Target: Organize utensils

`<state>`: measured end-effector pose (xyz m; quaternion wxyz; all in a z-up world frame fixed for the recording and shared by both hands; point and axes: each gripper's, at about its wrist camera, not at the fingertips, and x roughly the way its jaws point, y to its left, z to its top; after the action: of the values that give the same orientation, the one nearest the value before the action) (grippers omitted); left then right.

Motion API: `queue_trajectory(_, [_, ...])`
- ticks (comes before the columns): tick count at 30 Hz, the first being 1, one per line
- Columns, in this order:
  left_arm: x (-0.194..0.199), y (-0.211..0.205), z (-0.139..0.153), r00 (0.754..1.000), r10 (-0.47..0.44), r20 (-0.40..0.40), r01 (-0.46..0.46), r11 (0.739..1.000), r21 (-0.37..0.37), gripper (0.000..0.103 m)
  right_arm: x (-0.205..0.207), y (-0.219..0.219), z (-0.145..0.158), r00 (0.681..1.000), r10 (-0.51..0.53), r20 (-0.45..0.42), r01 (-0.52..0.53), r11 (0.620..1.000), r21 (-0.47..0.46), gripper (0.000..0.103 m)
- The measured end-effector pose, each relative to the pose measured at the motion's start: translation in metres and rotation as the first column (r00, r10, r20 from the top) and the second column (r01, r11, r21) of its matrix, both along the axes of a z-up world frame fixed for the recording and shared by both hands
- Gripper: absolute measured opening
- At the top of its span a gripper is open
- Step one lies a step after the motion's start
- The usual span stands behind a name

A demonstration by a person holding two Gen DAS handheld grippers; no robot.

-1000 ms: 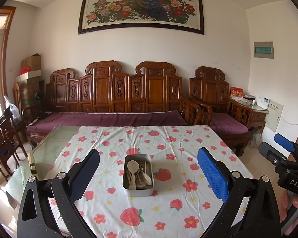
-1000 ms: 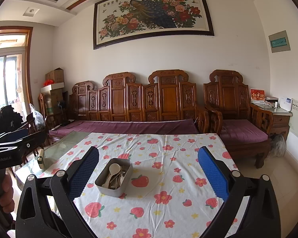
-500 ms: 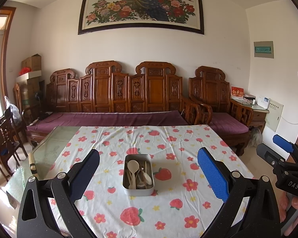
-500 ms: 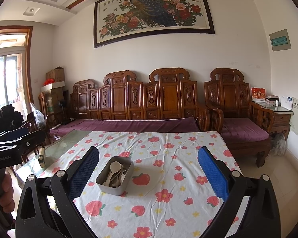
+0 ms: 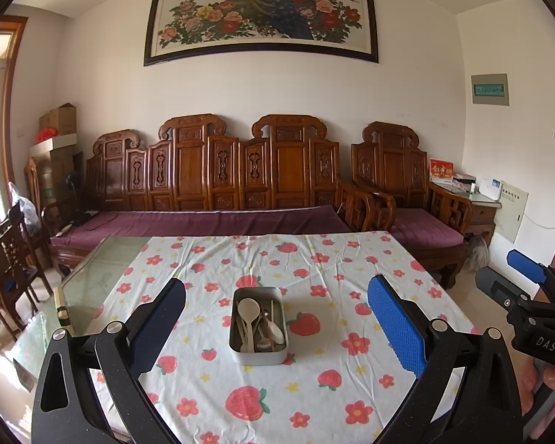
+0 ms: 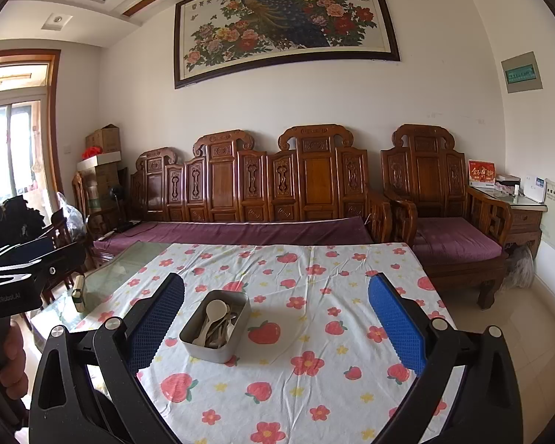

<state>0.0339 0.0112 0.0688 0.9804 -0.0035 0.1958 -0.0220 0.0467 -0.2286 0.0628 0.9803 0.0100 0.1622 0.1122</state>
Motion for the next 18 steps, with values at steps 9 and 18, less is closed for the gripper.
queue_trajectory(9, [0.0004, -0.0017, 0.0005, 1.0, 0.0, 0.0, 0.0, 1.0, 0.001, 0.095, 0.0001, 0.0009, -0.0014, 1.0, -0.002, -0.002, 0.002, 1.0, 0.0, 0.1])
queue_trajectory(18, [-0.0001, -0.0019, 0.0006, 1.0, 0.001, 0.0, -0.001, 1.0, 0.003, 0.095, 0.0005, 0.0003, -0.0008, 1.0, -0.001, -0.002, 0.001, 1.0, 0.002, 0.1])
